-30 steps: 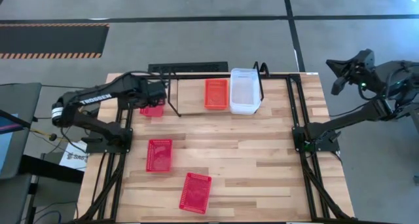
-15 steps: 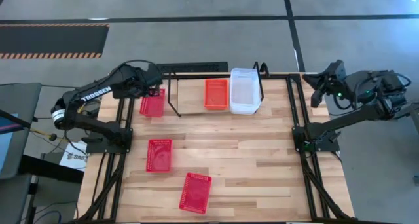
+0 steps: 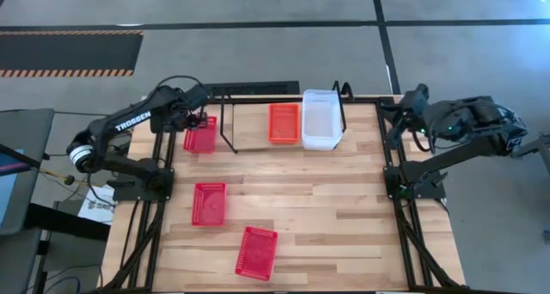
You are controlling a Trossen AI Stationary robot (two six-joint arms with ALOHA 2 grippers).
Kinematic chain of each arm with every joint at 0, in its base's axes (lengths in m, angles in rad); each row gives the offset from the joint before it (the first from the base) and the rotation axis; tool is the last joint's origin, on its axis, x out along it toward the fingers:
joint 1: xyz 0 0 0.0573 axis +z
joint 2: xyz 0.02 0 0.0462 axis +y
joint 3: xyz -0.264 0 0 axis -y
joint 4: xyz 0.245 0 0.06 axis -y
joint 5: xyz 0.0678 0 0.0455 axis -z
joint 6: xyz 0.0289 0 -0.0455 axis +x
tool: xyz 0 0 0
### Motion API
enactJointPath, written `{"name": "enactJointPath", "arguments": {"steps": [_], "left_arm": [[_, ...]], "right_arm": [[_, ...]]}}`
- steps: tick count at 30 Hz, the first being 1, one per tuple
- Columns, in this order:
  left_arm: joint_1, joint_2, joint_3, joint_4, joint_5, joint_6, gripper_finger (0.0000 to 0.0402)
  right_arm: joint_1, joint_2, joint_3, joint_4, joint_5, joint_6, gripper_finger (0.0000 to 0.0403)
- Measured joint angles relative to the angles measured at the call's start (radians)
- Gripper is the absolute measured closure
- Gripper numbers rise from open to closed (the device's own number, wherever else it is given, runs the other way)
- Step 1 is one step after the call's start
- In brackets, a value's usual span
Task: Stack baskets on shelf by color
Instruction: Put the top red bin on the shelf
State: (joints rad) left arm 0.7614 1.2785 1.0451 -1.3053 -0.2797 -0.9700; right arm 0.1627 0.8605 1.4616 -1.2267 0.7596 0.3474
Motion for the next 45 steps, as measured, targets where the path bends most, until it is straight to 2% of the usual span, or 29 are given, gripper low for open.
{"name": "enactJointPath", "arguments": {"steps": [6,12,17,22,24,26,30,34,38,45], "left_arm": [[0.055,0.000,-0.125,0.166,0.048,0.062,0.0219],[0.117,0.000,-0.223,0.252,0.067,0.095,0.0219],[0.156,0.000,-0.304,0.373,0.143,0.158,0.0219],[0.173,0.000,-0.354,0.455,0.170,0.199,0.0221],[0.181,0.000,-0.361,0.452,0.176,0.220,0.0236],[0.192,0.000,-0.361,0.452,0.196,0.251,0.0272],[0.213,0.000,-0.361,0.452,0.272,0.289,0.0381],[0.216,-0.013,-0.349,0.439,0.342,0.296,0.0397],[0.216,-0.051,-0.273,0.348,0.342,0.325,0.0400],[0.212,-0.153,-0.009,0.100,0.175,0.310,0.0401]], "right_arm": [[0.000,0.004,0.000,0.035,0.001,-0.016,0.0351],[-0.001,-0.005,0.000,0.040,0.001,-0.015,0.0351],[-0.002,-0.005,0.000,0.050,0.002,-0.015,0.0351],[-0.002,-0.005,0.000,0.061,0.002,-0.016,0.0351],[-0.002,-0.005,0.000,0.061,0.003,-0.015,0.0351],[-0.002,-0.005,0.000,0.061,0.004,-0.015,0.0351],[-0.002,-0.005,0.000,0.061,0.004,-0.015,0.0351],[-0.002,-0.005,0.000,0.057,0.005,-0.016,0.0351],[-0.002,-0.005,0.000,0.052,0.004,-0.016,0.0351],[-0.002,-0.005,0.000,0.032,0.004,-0.016,0.0351]]}}
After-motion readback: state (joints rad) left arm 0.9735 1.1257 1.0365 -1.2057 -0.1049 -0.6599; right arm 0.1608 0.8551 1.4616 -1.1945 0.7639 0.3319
